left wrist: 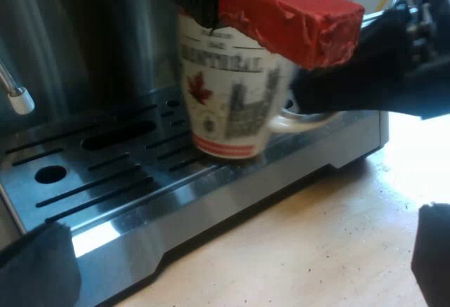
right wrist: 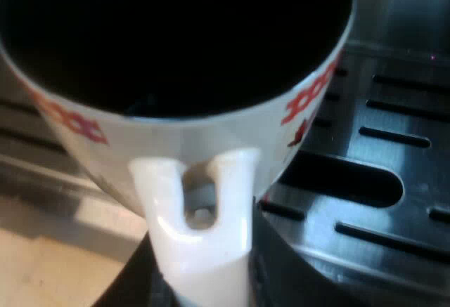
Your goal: Place mug into machine
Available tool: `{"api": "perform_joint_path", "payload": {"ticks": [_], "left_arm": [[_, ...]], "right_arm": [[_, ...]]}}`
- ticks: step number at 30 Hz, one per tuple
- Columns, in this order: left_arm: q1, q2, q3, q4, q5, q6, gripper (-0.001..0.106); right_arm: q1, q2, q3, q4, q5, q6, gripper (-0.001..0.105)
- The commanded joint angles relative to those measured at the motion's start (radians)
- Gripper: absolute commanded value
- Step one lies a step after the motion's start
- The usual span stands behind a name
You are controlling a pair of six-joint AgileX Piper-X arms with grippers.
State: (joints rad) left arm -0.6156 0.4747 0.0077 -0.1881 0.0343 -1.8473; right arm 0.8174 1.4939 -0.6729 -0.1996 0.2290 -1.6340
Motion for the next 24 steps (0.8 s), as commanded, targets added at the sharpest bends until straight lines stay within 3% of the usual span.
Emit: {"api": "perform_joint_path", "payload": {"ticks": [1,12,13,15,18,24], "left_arm": [[-0.002,-0.001,-0.006,-0.02,0.006,-0.013,0.098],[-0.002,-0.001,-0.006,-0.02,0.006,-0.018,0.098],[-0.002,-0.001,-0.006,-0.02,0.006,-0.019,0.098],[-0.002,-0.001,-0.006,-0.02,0.006,-0.018,0.098],[-0.002,-0.001,-0.006,-0.02,0.006,-0.018,0.098],[-0.002,-0.001,-0.006,-0.02,0.006,-0.018,0.098]], "right_arm": [[0.001,0.02,-0.064,-0.083,-0.083,-0.124,0.0],[0.001,0.041,-0.081,-0.101,-0.038,-0.128,0.002],[0.001,0.041,-0.081,-0.104,-0.038,-0.128,0.004],[0.001,0.041,-0.081,-0.121,-0.039,-0.128,0.02],[0.001,0.041,-0.081,-0.141,-0.04,-0.128,0.048],[0.001,0.041,-0.081,-0.135,-0.039,-0.112,0.05]]}}
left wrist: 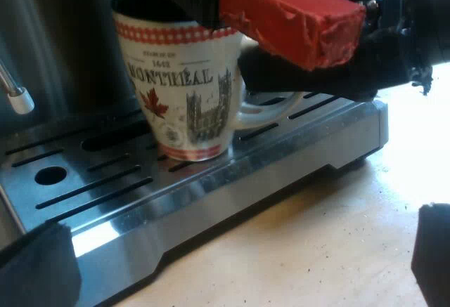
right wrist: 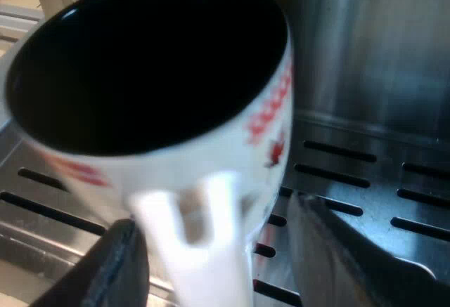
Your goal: Place mug into machine
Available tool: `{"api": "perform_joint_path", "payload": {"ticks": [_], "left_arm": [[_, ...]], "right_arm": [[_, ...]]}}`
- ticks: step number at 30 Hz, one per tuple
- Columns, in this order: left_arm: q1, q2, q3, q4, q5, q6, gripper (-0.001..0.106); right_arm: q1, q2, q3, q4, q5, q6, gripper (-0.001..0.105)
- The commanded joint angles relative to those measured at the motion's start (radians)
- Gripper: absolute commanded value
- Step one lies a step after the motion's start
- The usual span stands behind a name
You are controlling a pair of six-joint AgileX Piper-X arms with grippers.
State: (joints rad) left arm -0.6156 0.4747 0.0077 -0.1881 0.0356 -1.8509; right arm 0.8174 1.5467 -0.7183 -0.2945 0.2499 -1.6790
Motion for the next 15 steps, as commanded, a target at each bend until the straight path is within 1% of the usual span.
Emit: {"api": "perform_joint_path", "payload": {"ticks": [1,4,5,7,9,10,11,12,15], "left_arm": [[-0.002,-0.001,-0.006,-0.02,0.004,-0.015,0.098],[-0.002,-0.001,-0.006,-0.02,0.004,-0.015,0.098],[-0.002,-0.001,-0.006,-0.02,0.004,-0.015,0.098],[-0.002,-0.001,-0.006,-0.02,0.004,-0.015,0.098],[-0.002,-0.001,-0.006,-0.02,0.004,-0.015,0.098],[-0.002,-0.001,-0.006,-0.02,0.004,-0.015,0.098],[-0.002,-0.001,-0.006,-0.02,0.004,-0.015,0.098],[-0.002,-0.001,-0.006,-0.02,0.004,-0.015,0.098],[-0.002,-0.001,-0.006,-0.02,0.004,-0.015,0.098]], "right_arm": [[0.003,-0.012,-0.036,-0.036,-0.059,-0.067,0.05],[0.014,-0.012,-0.023,-0.034,-0.059,-0.065,0.05],[0.02,-0.012,-0.004,-0.054,-0.061,-0.05,0.05],[0.023,-0.012,0.004,-0.064,-0.059,-0.045,0.05],[0.027,-0.012,0.021,-0.083,-0.043,-0.045,0.05],[0.027,-0.012,0.045,-0.118,-0.029,-0.045,0.05],[0.027,-0.012,0.048,-0.129,-0.028,-0.045,0.05],[0.024,-0.009,0.09,-0.215,-0.021,-0.045,0.05],[0.024,0.026,0.095,-0.252,-0.034,-0.052,0.05]]}}
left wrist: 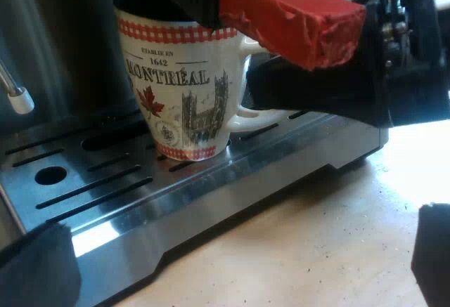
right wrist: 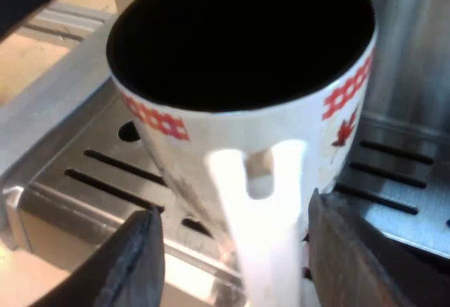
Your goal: Place mug into machine
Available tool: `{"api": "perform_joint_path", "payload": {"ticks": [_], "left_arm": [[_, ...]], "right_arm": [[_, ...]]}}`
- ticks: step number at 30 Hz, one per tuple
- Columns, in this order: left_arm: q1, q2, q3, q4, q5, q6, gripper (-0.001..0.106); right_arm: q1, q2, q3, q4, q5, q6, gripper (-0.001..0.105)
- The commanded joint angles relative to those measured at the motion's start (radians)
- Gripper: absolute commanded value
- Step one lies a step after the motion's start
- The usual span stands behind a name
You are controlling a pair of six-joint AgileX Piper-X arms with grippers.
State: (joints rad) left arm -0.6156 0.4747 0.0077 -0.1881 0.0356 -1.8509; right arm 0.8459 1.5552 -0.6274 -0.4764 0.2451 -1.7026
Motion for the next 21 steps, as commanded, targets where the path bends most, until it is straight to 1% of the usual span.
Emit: {"api": "perform_joint_path", "payload": {"ticks": [1,5,7,10,15,18,19,21], "left_arm": [[-0.002,-0.001,-0.006,-0.02,0.004,-0.015,0.098],[-0.002,-0.001,-0.006,-0.02,0.004,-0.015,0.098],[-0.002,-0.001,-0.006,-0.02,0.004,-0.015,0.098],[-0.002,-0.001,-0.006,-0.02,0.004,-0.015,0.098],[-0.002,-0.001,-0.006,-0.02,0.004,-0.015,0.098],[-0.002,-0.001,-0.006,-0.02,0.004,-0.015,0.098],[-0.002,-0.001,-0.006,-0.02,0.004,-0.015,0.098],[-0.002,-0.001,-0.006,-0.02,0.004,-0.015,0.098]], "right_arm": [[-0.005,0.032,0.003,-0.089,-0.042,-0.029,0.05],[-0.005,0.08,-0.003,-0.134,-0.019,-0.026,0.049],[-0.005,0.097,-0.015,-0.134,0.029,-0.02,0.045],[-0.005,0.105,-0.037,-0.131,0.028,-0.02,0.04],[-0.005,0.133,-0.089,-0.124,0.02,-0.02,0.04],[-0.005,0.163,-0.119,-0.124,0.01,0.003,0.04],[-0.005,0.174,-0.131,-0.124,0.037,0.006,0.04],[-0.005,0.177,-0.139,-0.124,0.058,0.034,0.04]]}}
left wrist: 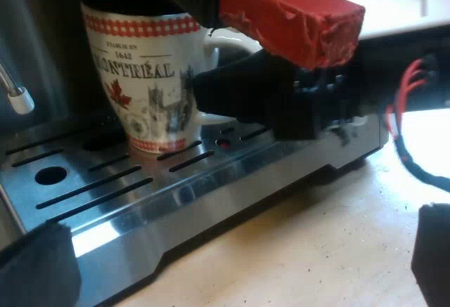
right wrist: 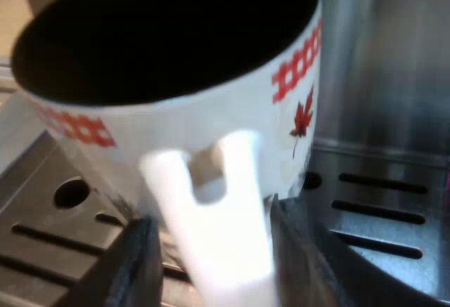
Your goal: Place mug into machine
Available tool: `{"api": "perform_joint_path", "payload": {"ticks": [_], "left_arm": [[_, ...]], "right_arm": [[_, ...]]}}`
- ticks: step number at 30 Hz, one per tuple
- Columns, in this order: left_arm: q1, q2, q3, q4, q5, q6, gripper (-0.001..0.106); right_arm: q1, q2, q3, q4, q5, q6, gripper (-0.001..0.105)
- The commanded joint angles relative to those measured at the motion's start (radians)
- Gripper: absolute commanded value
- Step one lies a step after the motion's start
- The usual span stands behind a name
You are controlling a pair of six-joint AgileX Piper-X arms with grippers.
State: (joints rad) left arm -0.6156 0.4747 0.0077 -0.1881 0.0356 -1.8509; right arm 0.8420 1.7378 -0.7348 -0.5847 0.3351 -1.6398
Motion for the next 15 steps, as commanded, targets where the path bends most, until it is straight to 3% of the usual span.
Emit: {"api": "perform_joint_path", "payload": {"ticks": [1,5,15], "left_arm": [[-0.002,-0.001,-0.006,-0.02,0.004,-0.015,0.098],[-0.002,-0.001,-0.006,-0.02,0.004,-0.015,0.098],[-0.002,-0.001,-0.006,-0.097,0.006,-0.013,0.098]], "right_arm": [[-0.001,-0.006,-0.035,-0.019,-0.036,-0.019,0.04],[0.006,-0.009,-0.037,-0.025,-0.094,-0.023,0.04],[0.034,-0.045,-0.026,-0.017,-0.091,-0.053,0.04]]}}
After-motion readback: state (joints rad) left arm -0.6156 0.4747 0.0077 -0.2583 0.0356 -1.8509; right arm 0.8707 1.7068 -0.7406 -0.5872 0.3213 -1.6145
